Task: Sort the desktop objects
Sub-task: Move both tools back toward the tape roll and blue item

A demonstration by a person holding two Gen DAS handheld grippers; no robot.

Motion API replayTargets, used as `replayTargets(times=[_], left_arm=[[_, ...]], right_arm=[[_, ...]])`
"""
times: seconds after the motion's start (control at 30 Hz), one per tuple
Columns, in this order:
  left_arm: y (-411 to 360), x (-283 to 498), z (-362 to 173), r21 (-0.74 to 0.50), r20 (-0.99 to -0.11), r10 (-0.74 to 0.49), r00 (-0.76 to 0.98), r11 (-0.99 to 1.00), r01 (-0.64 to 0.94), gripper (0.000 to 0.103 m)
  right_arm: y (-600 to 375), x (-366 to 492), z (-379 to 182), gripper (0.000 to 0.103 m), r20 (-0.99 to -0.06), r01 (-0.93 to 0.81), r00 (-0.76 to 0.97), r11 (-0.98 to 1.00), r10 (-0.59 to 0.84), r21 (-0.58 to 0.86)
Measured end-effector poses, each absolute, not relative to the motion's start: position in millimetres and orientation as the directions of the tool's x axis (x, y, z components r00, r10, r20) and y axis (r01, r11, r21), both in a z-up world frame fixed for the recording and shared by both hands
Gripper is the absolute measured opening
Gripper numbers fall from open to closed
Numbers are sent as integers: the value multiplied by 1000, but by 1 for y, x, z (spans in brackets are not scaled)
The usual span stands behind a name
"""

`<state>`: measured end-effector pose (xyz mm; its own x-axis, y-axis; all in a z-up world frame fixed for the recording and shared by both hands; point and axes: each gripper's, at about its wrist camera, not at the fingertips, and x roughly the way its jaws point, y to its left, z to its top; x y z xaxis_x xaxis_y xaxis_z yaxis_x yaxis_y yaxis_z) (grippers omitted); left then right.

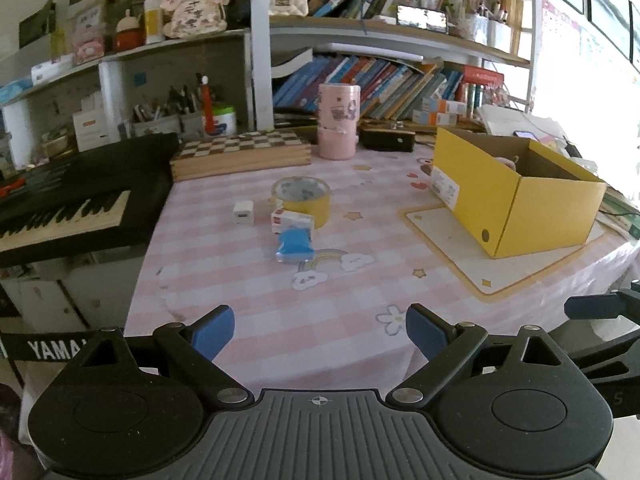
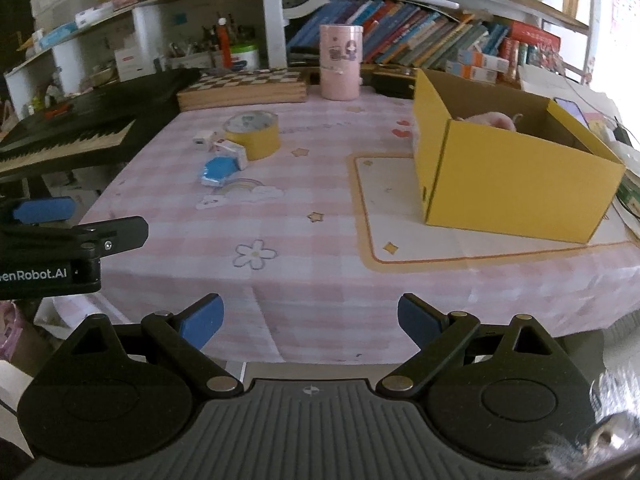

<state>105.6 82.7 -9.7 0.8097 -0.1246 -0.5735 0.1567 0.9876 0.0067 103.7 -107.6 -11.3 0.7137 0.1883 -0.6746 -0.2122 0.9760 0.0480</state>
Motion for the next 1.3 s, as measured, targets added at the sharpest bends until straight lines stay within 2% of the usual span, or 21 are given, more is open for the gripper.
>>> replayTargets(times=[1.3], left_arm=[[112, 119, -2, 18, -541, -75, 838, 995, 100, 95]], right_arm=[[-66, 126, -1, 92, -648, -330, 714, 944, 266, 24]])
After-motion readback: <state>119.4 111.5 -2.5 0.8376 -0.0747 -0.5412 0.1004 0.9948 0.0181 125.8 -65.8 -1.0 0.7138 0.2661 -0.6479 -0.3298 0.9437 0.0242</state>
